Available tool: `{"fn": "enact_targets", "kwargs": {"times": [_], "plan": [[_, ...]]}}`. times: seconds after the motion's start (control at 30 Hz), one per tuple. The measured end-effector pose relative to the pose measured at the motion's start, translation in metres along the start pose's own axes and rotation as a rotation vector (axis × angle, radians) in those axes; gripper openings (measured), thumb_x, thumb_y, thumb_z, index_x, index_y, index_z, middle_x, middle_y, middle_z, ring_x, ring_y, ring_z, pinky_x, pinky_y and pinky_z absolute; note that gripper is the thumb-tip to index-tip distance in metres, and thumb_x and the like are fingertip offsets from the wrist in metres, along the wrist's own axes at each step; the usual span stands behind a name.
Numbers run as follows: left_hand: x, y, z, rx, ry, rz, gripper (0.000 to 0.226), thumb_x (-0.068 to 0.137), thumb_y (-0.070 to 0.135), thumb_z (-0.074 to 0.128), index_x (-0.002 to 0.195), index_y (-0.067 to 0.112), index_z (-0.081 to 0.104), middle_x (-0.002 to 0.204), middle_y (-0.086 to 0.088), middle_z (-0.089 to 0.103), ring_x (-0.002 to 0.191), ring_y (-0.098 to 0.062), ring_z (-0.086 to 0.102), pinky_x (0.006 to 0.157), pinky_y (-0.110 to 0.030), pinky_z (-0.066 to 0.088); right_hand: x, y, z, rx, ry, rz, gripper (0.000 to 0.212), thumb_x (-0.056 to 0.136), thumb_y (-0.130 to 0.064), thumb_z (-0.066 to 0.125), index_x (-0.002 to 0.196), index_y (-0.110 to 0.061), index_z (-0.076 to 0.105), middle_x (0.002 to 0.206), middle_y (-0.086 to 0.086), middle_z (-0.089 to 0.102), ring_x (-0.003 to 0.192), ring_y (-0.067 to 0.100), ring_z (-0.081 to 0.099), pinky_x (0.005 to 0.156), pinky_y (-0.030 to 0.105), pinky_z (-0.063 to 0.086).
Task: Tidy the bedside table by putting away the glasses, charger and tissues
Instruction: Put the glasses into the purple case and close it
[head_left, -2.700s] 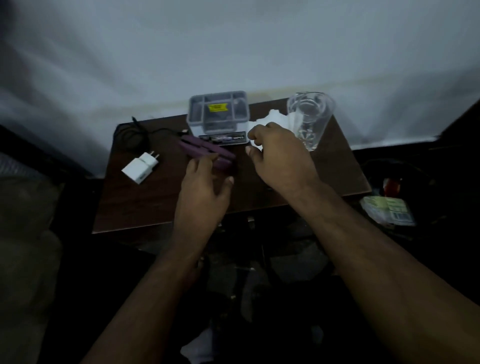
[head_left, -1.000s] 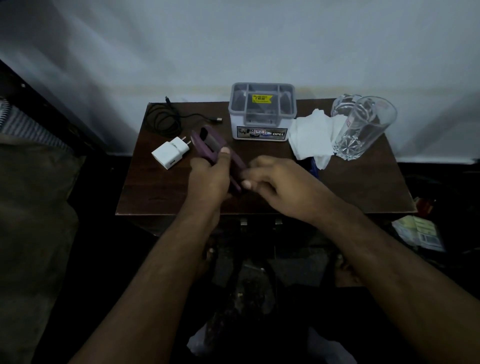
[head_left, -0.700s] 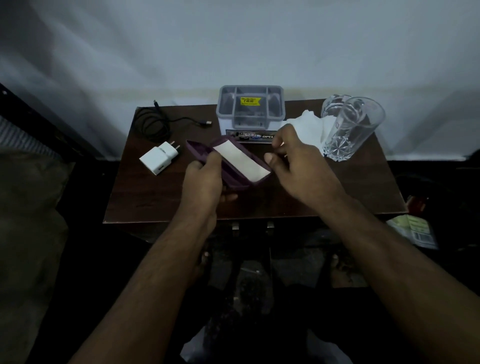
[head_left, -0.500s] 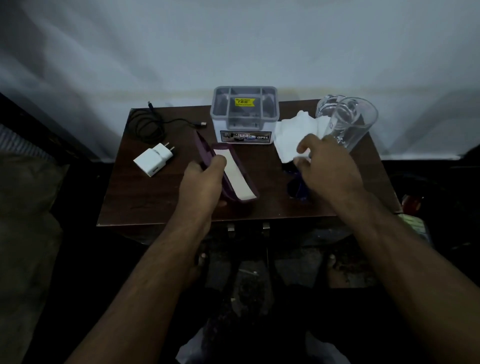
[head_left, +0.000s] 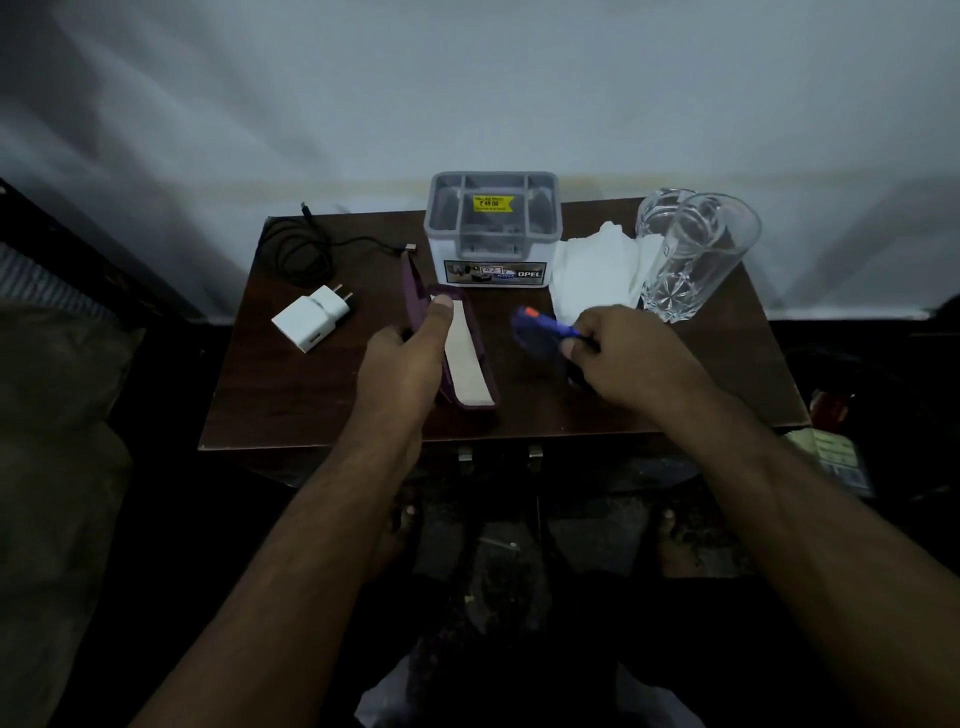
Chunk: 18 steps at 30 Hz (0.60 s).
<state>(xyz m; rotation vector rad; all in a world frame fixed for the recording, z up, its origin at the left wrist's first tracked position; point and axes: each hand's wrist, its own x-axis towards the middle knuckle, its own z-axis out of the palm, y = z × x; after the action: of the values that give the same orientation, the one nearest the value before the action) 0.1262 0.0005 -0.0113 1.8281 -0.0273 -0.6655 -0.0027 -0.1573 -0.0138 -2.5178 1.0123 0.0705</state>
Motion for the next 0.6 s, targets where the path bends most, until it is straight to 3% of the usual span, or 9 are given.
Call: {"fn": "enact_targets", "kwargs": {"times": [0.1,0.17,0.3,0.37,0.5,0.6], "plan": [[0.002,0.001,-0.002,-0.030,-0.011,-0.053,0.041,0.093,0.061,0.059,0.108,0.023,0.054,0.105,0.002,0.068,0.102,-0.022,0.068,0.096,-0.046,0.055,0.002,-0.004,-0.004,0.161,0.242,-0.081,0.021,0.100,-0.030,0.056,0.100,-0.013,0.068,0.095,0.014,0.067,0.086,0.034,0.063,0.076,0.038,0.049],[0.001,0.002,0.000,-0.013,-0.022,-0.069,0.041,0.095,0.060,0.056,0.111,0.022,0.053,0.112,-0.002,0.069,0.104,-0.025,0.069,0.098,-0.050,0.056,0.002,-0.009,-0.005,0.263,0.334,-0.152,0.021,0.100,-0.029,0.058,0.100,-0.012,0.071,0.095,0.012,0.064,0.079,0.029,0.063,0.075,0.034,0.047],[-0.004,0.003,0.006,0.038,-0.078,-0.075,0.041,0.099,0.046,0.054,0.119,0.012,0.065,0.110,-0.009,0.075,0.099,-0.029,0.073,0.093,-0.050,0.058,-0.003,-0.025,0.001,0.451,0.279,-0.203,0.015,0.098,-0.028,0.063,0.097,-0.018,0.074,0.081,-0.002,0.072,0.069,0.006,0.069,0.066,0.018,0.051],[-0.005,0.003,0.009,0.087,-0.090,-0.065,0.037,0.097,0.038,0.053,0.114,0.009,0.067,0.106,-0.013,0.075,0.095,-0.032,0.072,0.083,-0.046,0.058,-0.003,-0.029,0.009,0.463,0.247,-0.188,0.012,0.095,-0.029,0.067,0.095,-0.019,0.074,0.069,-0.012,0.066,0.061,-0.009,0.060,0.058,0.007,0.042],[-0.010,0.001,0.012,0.133,-0.109,0.004,0.028,0.096,0.033,0.051,0.100,0.010,0.066,0.083,-0.006,0.065,0.072,-0.024,0.059,0.060,-0.033,0.041,0.002,-0.028,0.019,0.408,0.179,-0.111,0.018,0.090,-0.033,0.073,0.103,-0.020,0.075,0.077,-0.011,0.066,0.073,0.001,0.059,0.058,0.008,0.036],[-0.012,0.002,0.011,0.133,-0.108,0.009,0.026,0.096,0.033,0.050,0.096,0.012,0.065,0.082,-0.007,0.064,0.071,-0.023,0.058,0.064,-0.032,0.042,0.004,-0.026,0.024,0.369,0.159,-0.061,0.019,0.089,-0.032,0.072,0.104,-0.021,0.070,0.075,-0.013,0.061,0.077,0.010,0.059,0.058,0.018,0.035]]}}
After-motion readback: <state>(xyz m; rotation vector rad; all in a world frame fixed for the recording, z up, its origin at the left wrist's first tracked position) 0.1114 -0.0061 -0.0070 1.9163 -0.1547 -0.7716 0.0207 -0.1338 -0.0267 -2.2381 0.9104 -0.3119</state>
